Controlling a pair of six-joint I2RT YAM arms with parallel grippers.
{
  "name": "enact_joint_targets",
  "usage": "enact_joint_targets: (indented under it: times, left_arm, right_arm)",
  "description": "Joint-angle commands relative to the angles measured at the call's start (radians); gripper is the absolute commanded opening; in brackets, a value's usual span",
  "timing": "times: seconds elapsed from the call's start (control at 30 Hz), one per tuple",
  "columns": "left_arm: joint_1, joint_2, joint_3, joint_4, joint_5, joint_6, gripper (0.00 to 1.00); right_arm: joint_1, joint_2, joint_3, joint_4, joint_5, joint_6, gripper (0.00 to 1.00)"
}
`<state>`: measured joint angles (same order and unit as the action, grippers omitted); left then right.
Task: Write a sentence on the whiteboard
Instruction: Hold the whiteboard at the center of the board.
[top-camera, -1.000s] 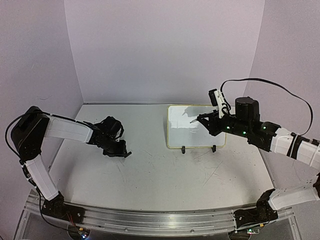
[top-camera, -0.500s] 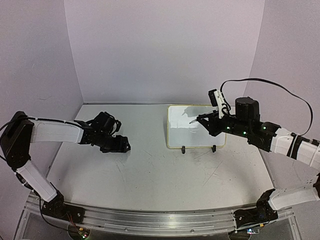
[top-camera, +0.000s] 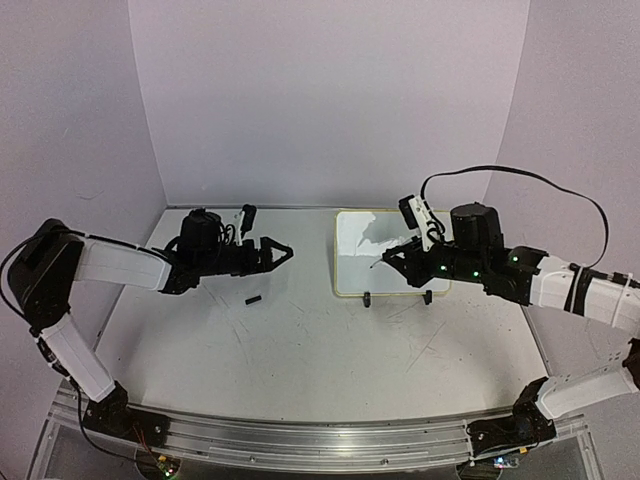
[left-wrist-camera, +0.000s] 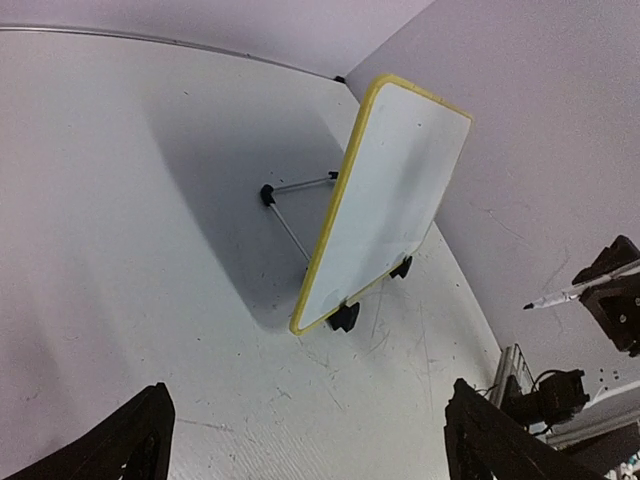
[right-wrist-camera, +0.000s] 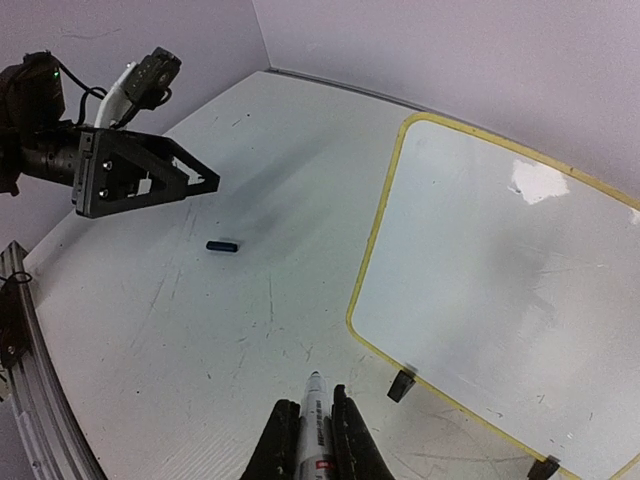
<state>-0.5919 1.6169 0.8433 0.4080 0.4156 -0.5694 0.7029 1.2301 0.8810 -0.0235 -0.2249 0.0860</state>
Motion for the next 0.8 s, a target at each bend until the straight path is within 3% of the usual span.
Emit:
enact_joint_targets:
  times: [0.0, 0.17, 0.63, 0.77]
  left_arm:
    - [0.033, 0.172, 0.071, 0.333, 0.290, -0.023, 0.94]
    - [0.033, 0.262, 0.143, 0.342, 0.322, 0.067, 0.89]
    - [0.019, 0.480, 0.338, 0.354, 0.503, 0.087, 0.79]
    - [-0.002, 0.575, 0.433, 0.354, 0.538, 0.065, 0.80]
  right_arm:
    - [0.001, 0.020, 0.066, 0.014, 0.032, -0.016, 0.00]
    - [-0.004, 0.060, 0.104, 0.014, 0.056, -0.028, 0.00]
    - [-0.018, 0.121, 0.171, 0.060, 0.072, -0.074, 0.00]
    - [-0.017, 0.153, 0.195, 0.063, 0.069, -0.078, 0.00]
